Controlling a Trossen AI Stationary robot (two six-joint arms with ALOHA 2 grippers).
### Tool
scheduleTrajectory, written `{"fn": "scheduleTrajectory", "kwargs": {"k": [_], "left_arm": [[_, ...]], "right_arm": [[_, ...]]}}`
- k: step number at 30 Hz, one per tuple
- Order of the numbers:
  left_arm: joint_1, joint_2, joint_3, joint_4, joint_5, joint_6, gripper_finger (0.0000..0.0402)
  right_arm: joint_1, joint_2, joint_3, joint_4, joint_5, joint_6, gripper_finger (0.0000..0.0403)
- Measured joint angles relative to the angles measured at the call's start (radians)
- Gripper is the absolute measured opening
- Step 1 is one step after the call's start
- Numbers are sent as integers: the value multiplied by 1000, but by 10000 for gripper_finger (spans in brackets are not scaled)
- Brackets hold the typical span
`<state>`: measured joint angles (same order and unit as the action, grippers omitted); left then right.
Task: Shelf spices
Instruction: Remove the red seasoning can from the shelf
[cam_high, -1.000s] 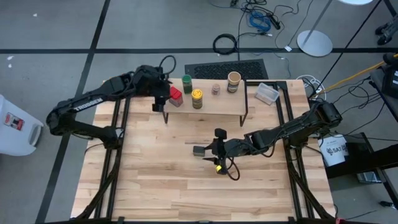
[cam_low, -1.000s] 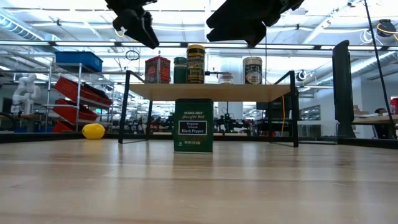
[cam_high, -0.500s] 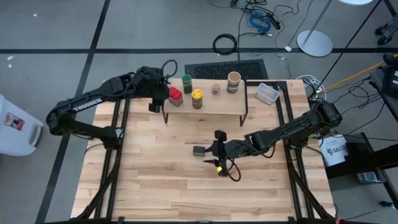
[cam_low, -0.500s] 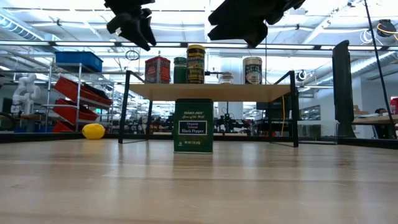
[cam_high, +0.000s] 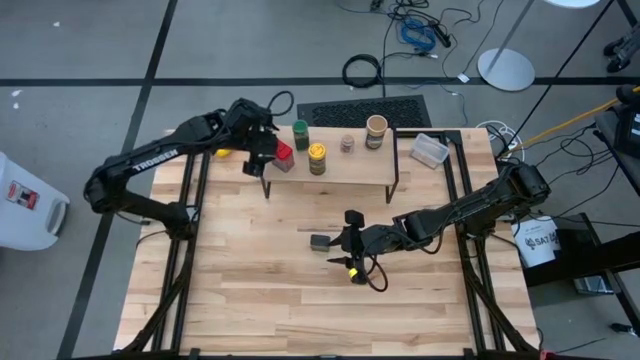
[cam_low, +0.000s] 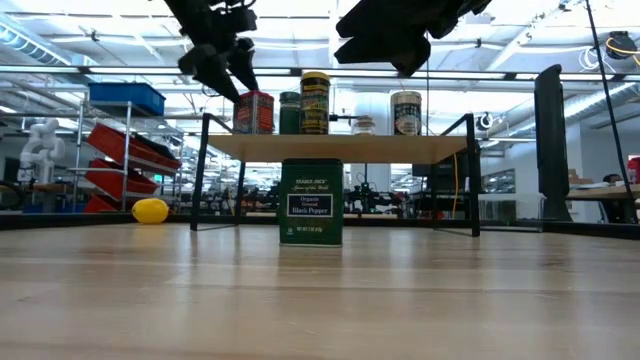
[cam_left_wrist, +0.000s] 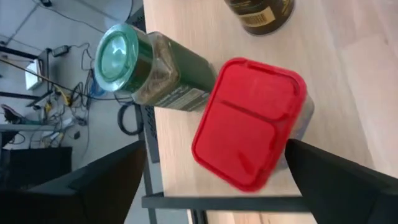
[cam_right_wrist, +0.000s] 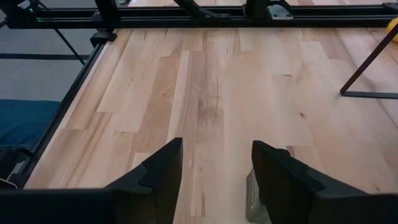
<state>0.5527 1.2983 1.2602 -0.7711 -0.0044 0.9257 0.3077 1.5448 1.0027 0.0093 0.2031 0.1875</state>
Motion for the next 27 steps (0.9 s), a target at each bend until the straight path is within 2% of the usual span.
{"fn": "scheduleTrajectory", "kwargs": {"k": [7,18,27], "left_arm": [[0,44,0,-8,7,-3,396],[0,58,0,-34,87,-29,393],[-1,58,-1,-82,87,-56,337]], "right_arm": [[0,0,0,0,0,-1,181],[0,0,0,0,-24,-1,181],[0,0,0,0,-24,-1,181]]}}
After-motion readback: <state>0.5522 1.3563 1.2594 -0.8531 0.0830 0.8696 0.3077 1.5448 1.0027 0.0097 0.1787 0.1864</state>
